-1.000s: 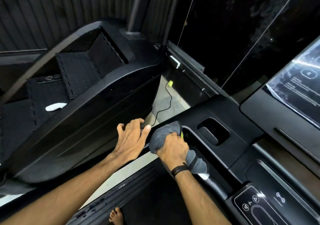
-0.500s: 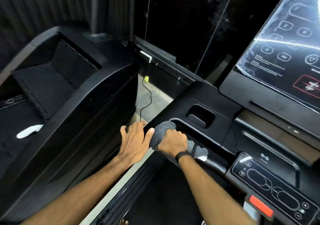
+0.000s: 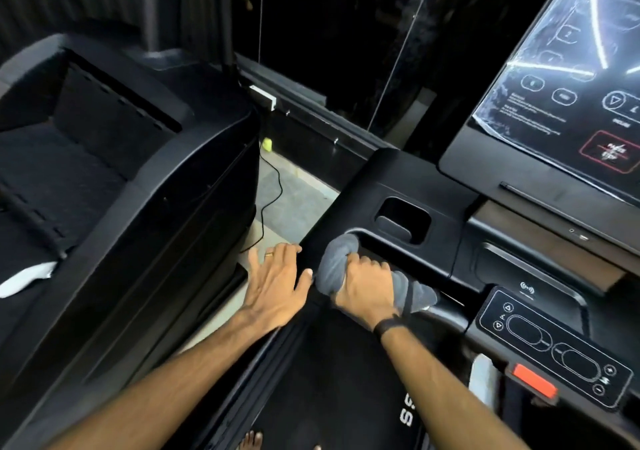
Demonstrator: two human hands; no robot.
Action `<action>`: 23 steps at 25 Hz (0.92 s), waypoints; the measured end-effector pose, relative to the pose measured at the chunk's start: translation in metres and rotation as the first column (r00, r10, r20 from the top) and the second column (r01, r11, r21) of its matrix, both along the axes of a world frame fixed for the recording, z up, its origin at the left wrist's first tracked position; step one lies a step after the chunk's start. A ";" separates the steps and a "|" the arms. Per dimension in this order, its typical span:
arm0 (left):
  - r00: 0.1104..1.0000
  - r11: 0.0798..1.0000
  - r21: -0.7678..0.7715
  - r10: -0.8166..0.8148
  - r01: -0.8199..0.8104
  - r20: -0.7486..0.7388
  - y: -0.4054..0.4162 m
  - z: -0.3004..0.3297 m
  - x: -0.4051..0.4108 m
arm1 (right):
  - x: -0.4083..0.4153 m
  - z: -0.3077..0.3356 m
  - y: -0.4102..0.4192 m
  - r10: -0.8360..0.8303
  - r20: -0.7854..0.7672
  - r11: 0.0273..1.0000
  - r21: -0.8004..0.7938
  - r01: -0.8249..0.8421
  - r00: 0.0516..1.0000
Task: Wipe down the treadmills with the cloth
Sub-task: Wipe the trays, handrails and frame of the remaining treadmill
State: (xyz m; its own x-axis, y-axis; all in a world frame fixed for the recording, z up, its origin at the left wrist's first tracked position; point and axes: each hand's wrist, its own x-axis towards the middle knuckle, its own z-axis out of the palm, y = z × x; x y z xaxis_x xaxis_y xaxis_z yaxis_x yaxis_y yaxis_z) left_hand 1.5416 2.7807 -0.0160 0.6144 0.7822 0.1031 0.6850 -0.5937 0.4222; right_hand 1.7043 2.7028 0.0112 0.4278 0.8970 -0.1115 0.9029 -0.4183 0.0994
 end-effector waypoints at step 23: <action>0.994 0.979 0.200 -0.025 0.045 -0.106 0.006 -0.016 0.003 | 0.006 -0.018 -0.015 0.045 0.159 0.995 0.083 -0.059 0.986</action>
